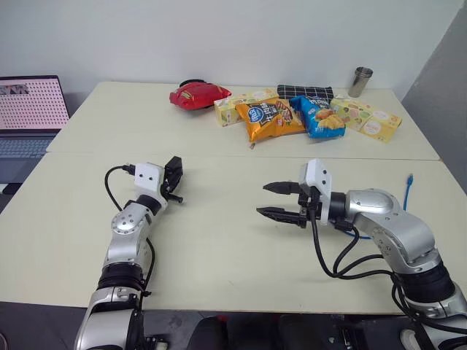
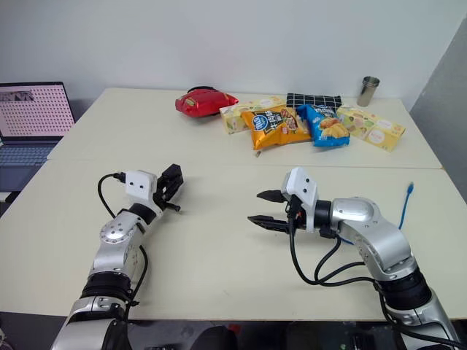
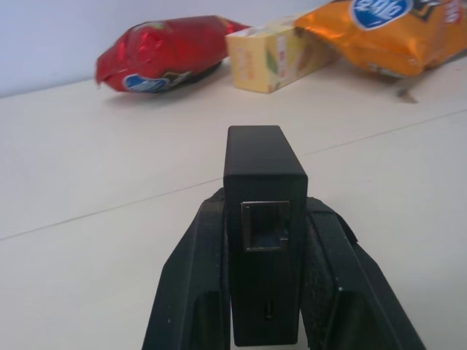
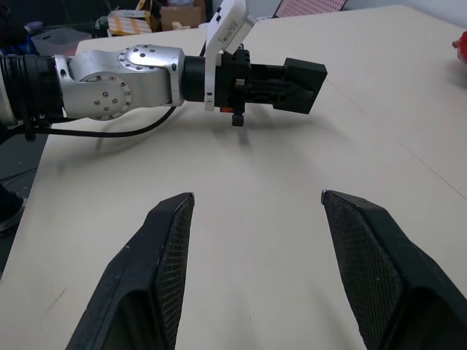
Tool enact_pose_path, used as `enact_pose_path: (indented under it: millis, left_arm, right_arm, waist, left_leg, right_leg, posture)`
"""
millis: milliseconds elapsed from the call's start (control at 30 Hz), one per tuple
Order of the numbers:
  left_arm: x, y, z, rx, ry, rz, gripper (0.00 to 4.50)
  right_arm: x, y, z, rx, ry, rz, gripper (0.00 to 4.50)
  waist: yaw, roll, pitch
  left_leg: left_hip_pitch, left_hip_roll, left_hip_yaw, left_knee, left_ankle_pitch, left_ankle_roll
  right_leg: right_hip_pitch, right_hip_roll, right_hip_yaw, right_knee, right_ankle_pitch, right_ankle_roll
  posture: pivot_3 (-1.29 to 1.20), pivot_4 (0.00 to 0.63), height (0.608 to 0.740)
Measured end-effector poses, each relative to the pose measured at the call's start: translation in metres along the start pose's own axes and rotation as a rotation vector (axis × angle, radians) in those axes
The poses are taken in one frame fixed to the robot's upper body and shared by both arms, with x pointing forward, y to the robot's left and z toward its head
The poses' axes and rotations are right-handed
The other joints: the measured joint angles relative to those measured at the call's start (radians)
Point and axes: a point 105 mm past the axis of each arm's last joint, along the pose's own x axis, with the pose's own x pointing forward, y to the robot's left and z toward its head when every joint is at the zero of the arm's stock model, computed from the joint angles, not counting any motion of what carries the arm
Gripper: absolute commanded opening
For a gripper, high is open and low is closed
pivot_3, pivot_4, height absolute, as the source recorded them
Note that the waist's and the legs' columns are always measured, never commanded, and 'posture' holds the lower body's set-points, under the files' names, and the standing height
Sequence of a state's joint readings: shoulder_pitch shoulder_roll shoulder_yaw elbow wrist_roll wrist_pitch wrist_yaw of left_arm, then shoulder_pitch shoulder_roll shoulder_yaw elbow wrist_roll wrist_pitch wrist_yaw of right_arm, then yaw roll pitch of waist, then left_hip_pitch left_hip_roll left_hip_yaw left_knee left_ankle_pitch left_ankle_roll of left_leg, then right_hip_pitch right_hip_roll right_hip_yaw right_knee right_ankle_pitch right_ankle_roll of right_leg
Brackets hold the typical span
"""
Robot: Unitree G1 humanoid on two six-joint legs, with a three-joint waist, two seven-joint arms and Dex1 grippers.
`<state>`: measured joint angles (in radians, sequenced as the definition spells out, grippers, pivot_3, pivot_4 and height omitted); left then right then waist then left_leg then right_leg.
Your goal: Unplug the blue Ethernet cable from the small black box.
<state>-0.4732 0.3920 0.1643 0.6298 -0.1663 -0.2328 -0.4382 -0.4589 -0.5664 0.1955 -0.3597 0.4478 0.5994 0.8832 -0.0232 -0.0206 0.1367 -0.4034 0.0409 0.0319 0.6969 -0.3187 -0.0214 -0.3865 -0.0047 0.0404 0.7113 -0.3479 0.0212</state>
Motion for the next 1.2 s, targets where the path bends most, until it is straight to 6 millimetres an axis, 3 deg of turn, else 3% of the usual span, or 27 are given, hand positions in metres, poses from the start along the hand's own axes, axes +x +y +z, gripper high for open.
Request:
enact_pose_path:
  millis: [33,333,600,700,900,1200]
  left_arm:
    - [0.000,0.000,-0.005,-0.008,0.007,0.007,1.50]
    - [-0.016,0.008,-0.016,-0.031,0.033,0.017,3.34]
    - [-0.078,0.024,-0.017,0.047,0.233,0.060,3.34]
    - [-0.082,0.026,-0.003,0.115,0.253,0.036,3.34]
    - [-0.090,0.016,0.044,0.204,0.271,-0.256,3.34]
    - [-0.085,0.015,0.069,0.234,0.265,-0.396,3.34]
  right_arm:
    - [0.000,0.000,-0.001,-0.003,0.007,0.002,3.01]
    - [0.000,0.002,-0.007,-0.015,0.043,-0.001,3.01]
    - [-0.010,0.002,-0.025,0.070,0.060,-0.084,3.01]
    - [-0.019,-0.004,-0.026,0.092,0.054,-0.121,3.01]
    - [-0.074,-0.036,-0.040,0.114,0.158,-0.290,3.01]
    - [-0.099,-0.044,-0.045,0.129,0.198,-0.334,3.01]
  waist:
    - [-0.001,0.000,0.000]
    - [-0.006,0.000,0.000]
    - [-0.003,0.000,0.000]
    - [0.002,-0.001,0.000]
    - [-0.003,0.000,0.001]
    - [-0.005,0.001,0.002]
  left_leg:
    - [0.000,0.000,0.000,0.000,0.000,0.000]
    - [0.000,0.001,0.000,0.000,0.000,0.000]
    - [0.000,0.001,-0.003,-0.001,0.000,0.000]
    - [0.001,0.000,-0.003,-0.001,0.000,0.000]
    - [0.002,0.000,-0.002,-0.002,0.000,0.000]
    - [0.002,0.000,-0.002,-0.002,0.000,0.000]
  right_leg:
    - [0.000,0.000,0.000,0.000,0.000,0.000]
    - [0.000,0.000,-0.001,0.001,0.000,0.000]
    - [0.001,0.000,-0.001,0.001,0.000,0.000]
    - [0.002,0.000,-0.001,0.000,0.000,0.000]
    - [0.003,0.000,0.000,-0.001,0.000,0.000]
    - [0.003,0.000,0.000,-0.002,0.000,0.000]
  posture:
    - [0.00,0.150,0.740]
    - [0.00,0.150,0.740]
    - [0.00,0.150,0.740]
    - [0.00,0.150,0.740]
    - [0.00,0.150,0.740]
    - [0.00,0.150,0.740]
